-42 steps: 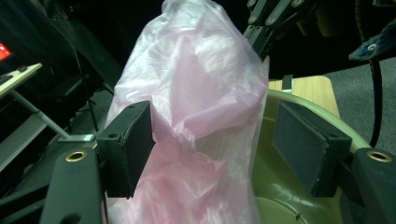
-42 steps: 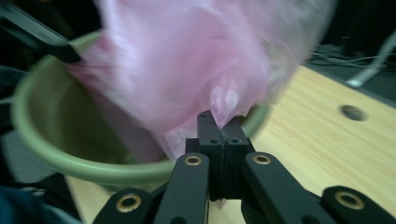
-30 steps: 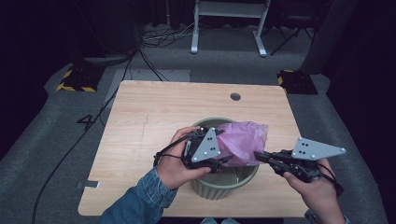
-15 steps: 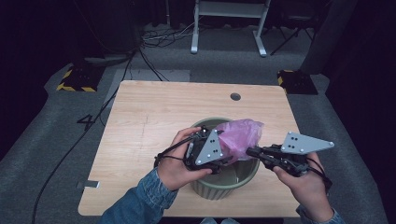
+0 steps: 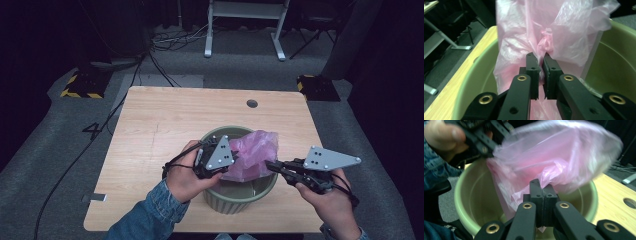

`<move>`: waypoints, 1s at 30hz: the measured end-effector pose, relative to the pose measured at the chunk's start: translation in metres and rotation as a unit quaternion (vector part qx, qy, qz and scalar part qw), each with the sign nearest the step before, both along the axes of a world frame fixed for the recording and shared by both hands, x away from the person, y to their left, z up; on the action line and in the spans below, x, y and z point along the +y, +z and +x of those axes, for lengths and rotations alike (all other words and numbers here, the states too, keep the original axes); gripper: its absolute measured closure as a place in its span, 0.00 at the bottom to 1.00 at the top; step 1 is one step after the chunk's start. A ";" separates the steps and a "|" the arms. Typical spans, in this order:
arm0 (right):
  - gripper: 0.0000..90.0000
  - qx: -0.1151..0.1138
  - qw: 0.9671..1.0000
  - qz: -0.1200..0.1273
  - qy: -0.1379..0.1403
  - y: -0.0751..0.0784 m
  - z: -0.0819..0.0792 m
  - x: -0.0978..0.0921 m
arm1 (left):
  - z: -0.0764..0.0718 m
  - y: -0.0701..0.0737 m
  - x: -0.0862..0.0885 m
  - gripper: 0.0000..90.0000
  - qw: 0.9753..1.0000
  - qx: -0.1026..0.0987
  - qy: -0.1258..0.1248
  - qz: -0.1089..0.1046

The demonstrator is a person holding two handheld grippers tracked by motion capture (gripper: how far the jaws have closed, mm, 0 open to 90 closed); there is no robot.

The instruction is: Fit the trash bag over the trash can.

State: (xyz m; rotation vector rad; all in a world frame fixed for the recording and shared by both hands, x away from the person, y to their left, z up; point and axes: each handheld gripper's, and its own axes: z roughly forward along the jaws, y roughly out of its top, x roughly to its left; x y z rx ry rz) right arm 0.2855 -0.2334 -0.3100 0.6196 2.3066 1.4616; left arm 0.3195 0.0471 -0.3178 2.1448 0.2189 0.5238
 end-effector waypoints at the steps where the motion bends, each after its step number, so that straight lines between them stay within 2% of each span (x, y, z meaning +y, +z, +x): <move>1: 1.00 0.001 1.000 0.000 -0.004 -0.001 -0.001 -0.003 | 0.001 0.000 0.002 0.95 1.000 -0.001 0.001 -0.002; 4: 1.00 0.007 1.000 -0.001 -0.012 -0.003 -0.003 -0.013 | 0.004 0.000 0.010 0.96 1.000 0.005 0.013 -0.005; 10: 1.00 0.008 0.999 -0.001 -0.032 -0.003 -0.006 -0.030 | 0.013 0.001 0.025 0.97 0.998 0.031 0.039 -0.041; 13: 1.00 0.008 0.999 -0.001 -0.036 -0.003 -0.008 -0.034 | 0.016 0.001 0.029 0.98 0.997 0.041 0.038 -0.056; 17: 1.00 0.022 0.999 -0.010 -0.026 -0.006 -0.008 -0.035 | 0.016 -0.002 0.028 0.98 0.998 0.035 0.040 -0.043; 19: 0.93 0.024 0.999 -0.015 -0.023 -0.007 -0.008 -0.034 | 0.015 -0.003 0.027 0.98 0.998 0.034 0.043 -0.039; 21: 0.80 0.016 1.000 -0.012 -0.024 -0.005 -0.008 -0.033 | 0.015 -0.004 0.027 0.98 0.998 0.033 0.043 -0.039; 23: 0.72 0.000 1.000 -0.009 -0.028 -0.001 -0.009 -0.033 | 0.015 -0.003 0.027 0.98 0.998 0.034 0.044 -0.040; 30: 0.71 -0.051 0.998 0.002 -0.025 0.022 -0.016 -0.031 | 0.018 -0.006 0.024 0.97 0.997 0.051 0.047 -0.037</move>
